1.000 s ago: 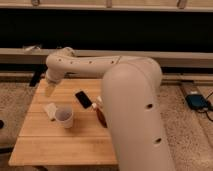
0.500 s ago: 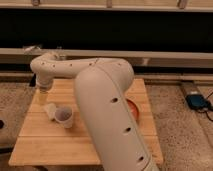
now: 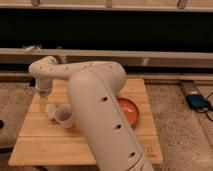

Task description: Place the white sponge in the ceramic cup

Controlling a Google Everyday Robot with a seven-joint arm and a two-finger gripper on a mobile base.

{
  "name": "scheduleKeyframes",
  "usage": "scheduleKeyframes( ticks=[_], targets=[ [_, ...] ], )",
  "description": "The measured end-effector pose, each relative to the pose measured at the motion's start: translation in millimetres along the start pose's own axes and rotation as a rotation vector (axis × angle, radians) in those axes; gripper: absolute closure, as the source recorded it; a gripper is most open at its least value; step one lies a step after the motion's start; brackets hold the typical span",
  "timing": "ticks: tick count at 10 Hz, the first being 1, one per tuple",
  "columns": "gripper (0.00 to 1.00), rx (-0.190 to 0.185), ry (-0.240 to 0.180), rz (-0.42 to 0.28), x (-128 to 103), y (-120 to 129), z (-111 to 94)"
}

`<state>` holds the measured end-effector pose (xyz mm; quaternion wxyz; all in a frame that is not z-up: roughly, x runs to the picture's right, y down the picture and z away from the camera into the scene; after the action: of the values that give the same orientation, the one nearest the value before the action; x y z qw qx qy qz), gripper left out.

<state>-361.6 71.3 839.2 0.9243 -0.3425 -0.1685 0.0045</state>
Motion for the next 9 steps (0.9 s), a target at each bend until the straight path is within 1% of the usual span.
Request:
scheduleKeyframes(
  ticks=[2,5,7,9],
  targets=[
    [0.20,-0.019,0.016,0.001,-2.0,6.2,11.1],
    [0.20,-0.035,0.035,0.024,2.9,11.2,30.1],
    [0.20,-0.043,0.041,0.054,8.5,12.3,43.6],
    [0.20,-0.047,0.045,0.087,17.0,10.9,50.7]
  ],
)
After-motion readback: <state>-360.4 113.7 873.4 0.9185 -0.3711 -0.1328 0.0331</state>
